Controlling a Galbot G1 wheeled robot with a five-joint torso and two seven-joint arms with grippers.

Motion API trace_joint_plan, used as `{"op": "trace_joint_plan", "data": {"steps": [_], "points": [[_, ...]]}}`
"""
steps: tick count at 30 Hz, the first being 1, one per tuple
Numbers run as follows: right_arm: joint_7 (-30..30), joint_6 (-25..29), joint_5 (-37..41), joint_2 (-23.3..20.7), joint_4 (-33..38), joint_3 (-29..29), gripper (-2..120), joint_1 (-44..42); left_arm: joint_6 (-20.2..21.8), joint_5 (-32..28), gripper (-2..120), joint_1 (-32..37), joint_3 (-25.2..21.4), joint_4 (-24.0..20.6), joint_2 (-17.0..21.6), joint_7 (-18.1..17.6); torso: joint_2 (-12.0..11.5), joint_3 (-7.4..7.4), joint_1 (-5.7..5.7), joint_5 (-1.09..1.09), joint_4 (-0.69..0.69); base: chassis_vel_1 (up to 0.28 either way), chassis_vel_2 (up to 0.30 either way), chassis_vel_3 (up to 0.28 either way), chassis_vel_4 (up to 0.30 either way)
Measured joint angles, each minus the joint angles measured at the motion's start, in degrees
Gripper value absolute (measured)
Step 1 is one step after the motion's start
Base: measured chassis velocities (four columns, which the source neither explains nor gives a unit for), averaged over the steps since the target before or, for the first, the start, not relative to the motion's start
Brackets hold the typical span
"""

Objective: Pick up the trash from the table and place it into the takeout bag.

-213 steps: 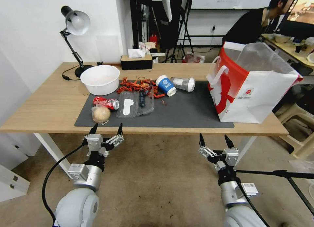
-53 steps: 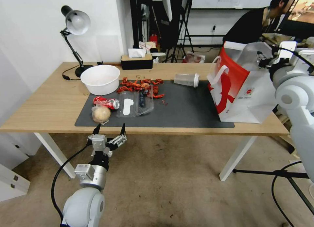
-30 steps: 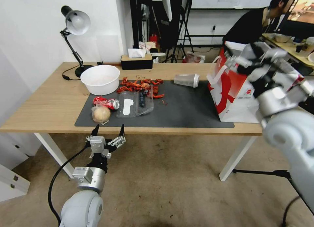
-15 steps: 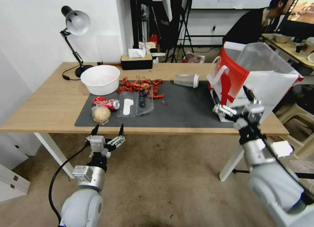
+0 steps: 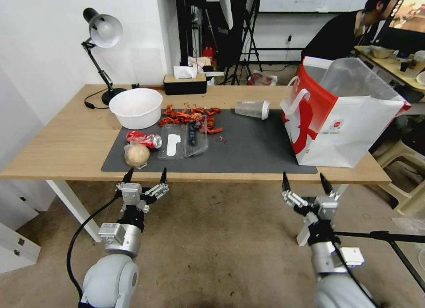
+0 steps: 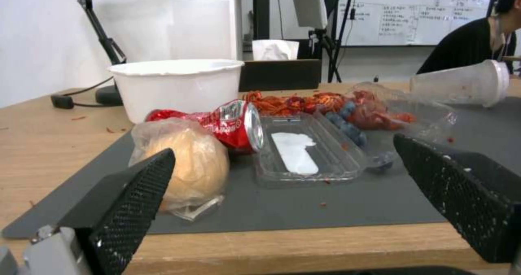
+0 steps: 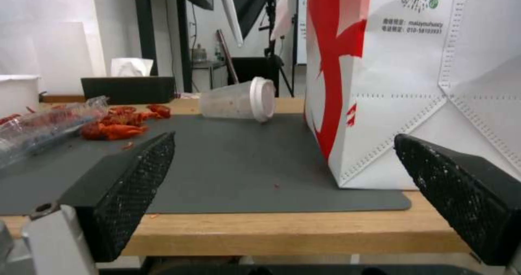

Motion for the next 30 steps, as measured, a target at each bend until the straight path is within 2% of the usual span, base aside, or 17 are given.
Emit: {"op": "trace_joint_plan", "data": {"steps": [16, 24, 30], "points": [[1.09, -1.97, 1.81, -0.62, -0.59, -1.35, 100, 2.63, -0.17, 0.04, 100, 0.69, -0.27, -0.59, -0.07, -0.03, 0.0, 0.01, 0.01, 0.0, 0.0, 0.0, 0.0, 0.0, 0.0], [2.84, -4.74, 5.32, -1.61, -0.42, -3.24, 100, 6.84, -0.29, 0.05, 100, 1.03, -0.64, -0.87, 0.04, -0.07, 0.0, 0.01, 0.02, 0.0, 0.0, 0.0, 0.0, 0.0, 0.0], [4.98, -8.84, 9.56, -2.9, -1.72, -6.09, 100, 14.09, -0.32, 0.12, 100, 0.91, -0.35, -0.87, -0.32, -0.07, 0.0, 0.01, 0.01, 0.01, 0.0, 0.0, 0.0, 0.0, 0.0]]}}
